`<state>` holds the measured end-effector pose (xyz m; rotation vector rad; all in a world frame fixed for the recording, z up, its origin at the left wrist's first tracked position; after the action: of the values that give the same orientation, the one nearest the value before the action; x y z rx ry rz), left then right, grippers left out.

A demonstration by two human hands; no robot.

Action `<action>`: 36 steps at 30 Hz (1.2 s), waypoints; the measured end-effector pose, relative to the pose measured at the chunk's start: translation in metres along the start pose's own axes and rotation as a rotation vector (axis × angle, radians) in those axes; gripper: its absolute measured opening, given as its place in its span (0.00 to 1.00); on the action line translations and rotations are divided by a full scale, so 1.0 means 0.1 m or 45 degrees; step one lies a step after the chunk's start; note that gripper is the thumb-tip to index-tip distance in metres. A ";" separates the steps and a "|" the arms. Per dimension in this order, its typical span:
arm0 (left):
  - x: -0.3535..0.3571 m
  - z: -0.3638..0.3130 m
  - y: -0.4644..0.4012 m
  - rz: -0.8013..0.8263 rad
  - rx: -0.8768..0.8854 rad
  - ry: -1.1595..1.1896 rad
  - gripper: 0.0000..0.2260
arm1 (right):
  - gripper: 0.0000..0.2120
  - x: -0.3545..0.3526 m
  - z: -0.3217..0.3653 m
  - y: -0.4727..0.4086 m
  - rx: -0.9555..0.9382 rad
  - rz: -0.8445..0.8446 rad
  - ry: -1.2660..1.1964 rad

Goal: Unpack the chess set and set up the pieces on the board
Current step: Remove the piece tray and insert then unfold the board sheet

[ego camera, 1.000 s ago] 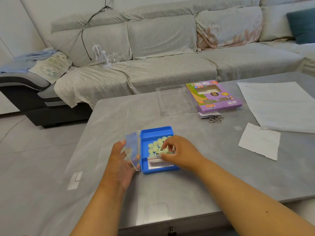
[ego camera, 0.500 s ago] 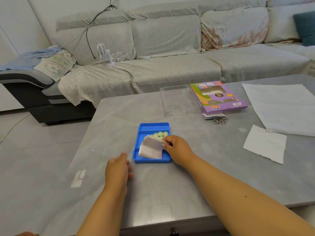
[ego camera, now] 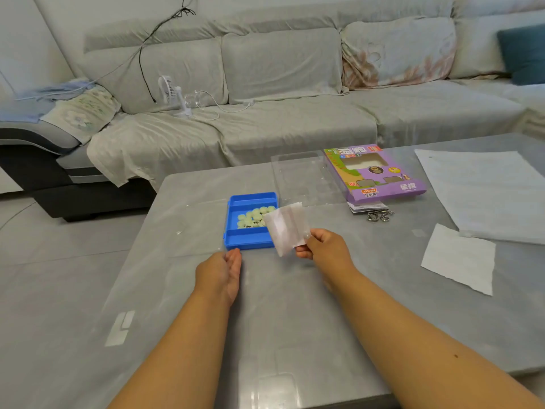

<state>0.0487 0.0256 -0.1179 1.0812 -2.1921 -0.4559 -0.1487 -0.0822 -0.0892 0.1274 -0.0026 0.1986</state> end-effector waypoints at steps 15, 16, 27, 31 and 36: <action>0.43 -0.02 0.83 0.306 0.577 -1.103 0.17 | 0.23 -0.10 0.09 0.42 -0.160 0.027 0.208; 0.40 0.07 0.84 0.330 0.452 -1.049 0.18 | 0.23 -0.05 0.12 0.48 -0.167 0.073 0.208; -0.12 0.04 0.78 0.188 0.046 -0.636 0.03 | 0.10 -0.15 -0.07 0.69 0.286 0.031 -0.741; -0.12 -0.07 0.90 0.190 0.075 -0.421 0.06 | 0.04 -0.37 -0.12 0.66 0.189 -0.071 -0.235; 0.02 -0.12 1.02 0.200 0.209 -0.381 0.12 | 0.22 0.06 0.44 0.95 -0.484 0.344 0.359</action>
<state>-0.0024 0.0847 -0.0518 0.9647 -2.5946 -0.3929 -0.1614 0.0060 -0.0330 -0.2826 0.2235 0.4805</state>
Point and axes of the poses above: each hand's wrist, its own y-axis away from the middle knuckle, its own x-axis out of the palm, z = x × y, the point moved 9 cm from there along -y, towards the middle knuckle, and after that the axes turned 8 degrees about -y, right-handed, at the moved point
